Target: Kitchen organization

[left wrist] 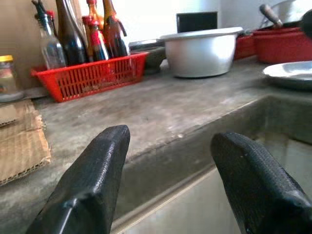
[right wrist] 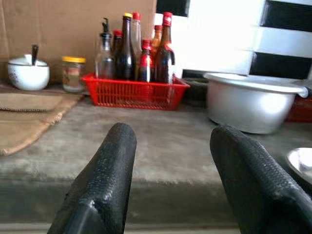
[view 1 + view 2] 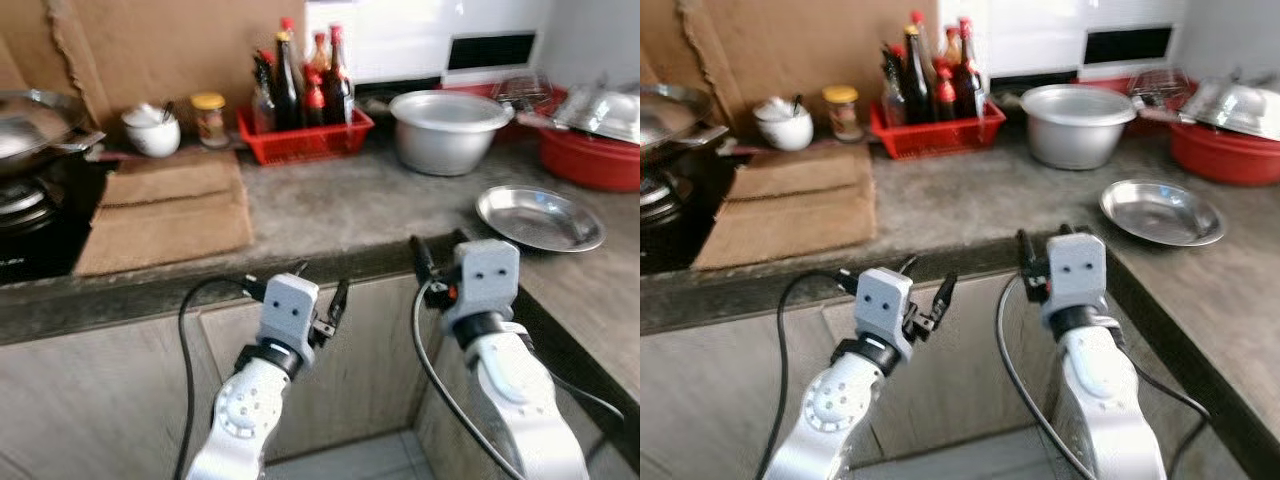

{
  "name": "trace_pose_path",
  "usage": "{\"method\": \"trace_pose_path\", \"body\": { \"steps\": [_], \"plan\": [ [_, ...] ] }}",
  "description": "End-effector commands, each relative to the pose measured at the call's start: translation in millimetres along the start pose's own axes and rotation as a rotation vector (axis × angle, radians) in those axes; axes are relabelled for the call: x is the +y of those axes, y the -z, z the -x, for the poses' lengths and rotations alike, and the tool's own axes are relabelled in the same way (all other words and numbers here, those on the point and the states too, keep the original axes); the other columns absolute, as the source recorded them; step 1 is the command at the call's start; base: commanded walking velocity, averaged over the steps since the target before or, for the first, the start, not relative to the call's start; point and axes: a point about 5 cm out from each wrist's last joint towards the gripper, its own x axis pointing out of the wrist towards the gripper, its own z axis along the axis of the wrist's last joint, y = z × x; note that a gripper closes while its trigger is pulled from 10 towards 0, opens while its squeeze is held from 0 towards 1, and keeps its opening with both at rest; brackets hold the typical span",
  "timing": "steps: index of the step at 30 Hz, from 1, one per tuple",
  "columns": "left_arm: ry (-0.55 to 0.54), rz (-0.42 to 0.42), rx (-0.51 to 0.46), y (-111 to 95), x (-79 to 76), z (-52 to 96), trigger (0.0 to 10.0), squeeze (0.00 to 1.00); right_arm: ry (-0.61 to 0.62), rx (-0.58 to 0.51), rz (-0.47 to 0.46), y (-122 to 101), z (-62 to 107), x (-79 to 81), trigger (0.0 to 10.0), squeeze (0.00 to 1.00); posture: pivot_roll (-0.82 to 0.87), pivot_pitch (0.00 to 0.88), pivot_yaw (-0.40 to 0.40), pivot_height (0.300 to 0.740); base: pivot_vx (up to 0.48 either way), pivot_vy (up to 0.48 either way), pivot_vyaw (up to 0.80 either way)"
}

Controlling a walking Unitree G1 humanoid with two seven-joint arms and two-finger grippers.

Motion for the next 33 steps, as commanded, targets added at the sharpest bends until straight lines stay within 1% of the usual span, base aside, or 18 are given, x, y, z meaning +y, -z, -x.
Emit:
{"method": "trace_pose_path", "body": {
  "steps": [1, 5, 13, 15, 17, 19, 22, 25, 28, 33],
  "plan": [
    [0.024, 0.013, -0.012, -3, -7.1, -2.2, 10.0, 0.0, 0.028, 0.005, 0.016, 1, 0.2, -8.2, 10.0, 0.0, 0.05, 0.022, -0.031, 0.74, 0.3, 0.0, -0.77],
    [0.027, 0.012, -0.001, -1, -7.7, -2.5, 10.0, 0.0, 0.033, 0.008, 0.022, 1, -1.6, -9.9, 10.0, 0.0, 0.05, 0.016, -0.031, 0.74, 0.301, 0.0, -0.8],
    [0.04, 0.011, -0.002, 0, -9.3, -1.4, 10.0, 0.0, 0.042, -0.005, 0.028, -2, -5.2, -12.9, 10.0, 0.0, 0.05, 0.007, -0.028, 0.74, 0.303, 0.0, 0.0],
    [0.04, 0.011, -0.003, 0, -9.3, -1.5, 10.0, 0.0, 0.044, -0.005, 0.031, -2, -5.6, -13.9, 10.0, 0.0, 0.05, 0.007, -0.028, 0.74, 0.307, 0.0, -0.8],
    [0.038, 0.012, -0.004, 0, -9.0, -1.6, 10.0, 0.0, 0.044, -0.007, 0.033, -2, -6.2, -14.7, 10.0, 0.0, 0.05, 0.007, -0.028, 0.74, 0.296, 0.0, 0.0],
    [0.035, 0.022, 0.017, 2, -9.0, -1.7, 10.0, 0.0, 0.045, -0.006, 0.033, -2, -7.1, -15.3, 10.0, 0.0, 0.05, 0.01, -0.029, 0.74, 0.0, 0.0, 0.0],
    [0.042, 0.021, 0.017, 2, -9.8, -1.8, 10.0, 0.0, 0.048, -0.004, 0.032, -2, -7.8, -15.6, 10.0, 0.0, 0.05, 0.01, -0.029, 0.74, 0.0, 0.0, 0.0],
    [0.05, 0.023, 0.021, 3, -11.3, -1.1, 10.0, 0.0, 0.054, 0.001, 0.043, -3, -9.3, -15.9, 10.0, 0.0, 0.05, 0.022, -0.033, 0.74, 0.0, 0.0, -0.8],
    [0.053, 0.031, 0.03, 4, -12.7, 0.3, 10.0, 0.0, 0.062, 0.011, 0.052, -2, -10.3, -16.9, 10.0, 0.0, 0.05, 0.028, -0.034, 0.74, 0.0, 0.0, 0.0],
    [0.049, 0.03, 0.033, 5, -12.3, 0.4, 10.0, 0.0, 0.092, 0.037, 0.04, 2, -10.9, -20.7, 10.0, 0.0, 0.05, 0.034, -0.035, 0.74, 0.0, 0.0, 0.0]
  ]
}}
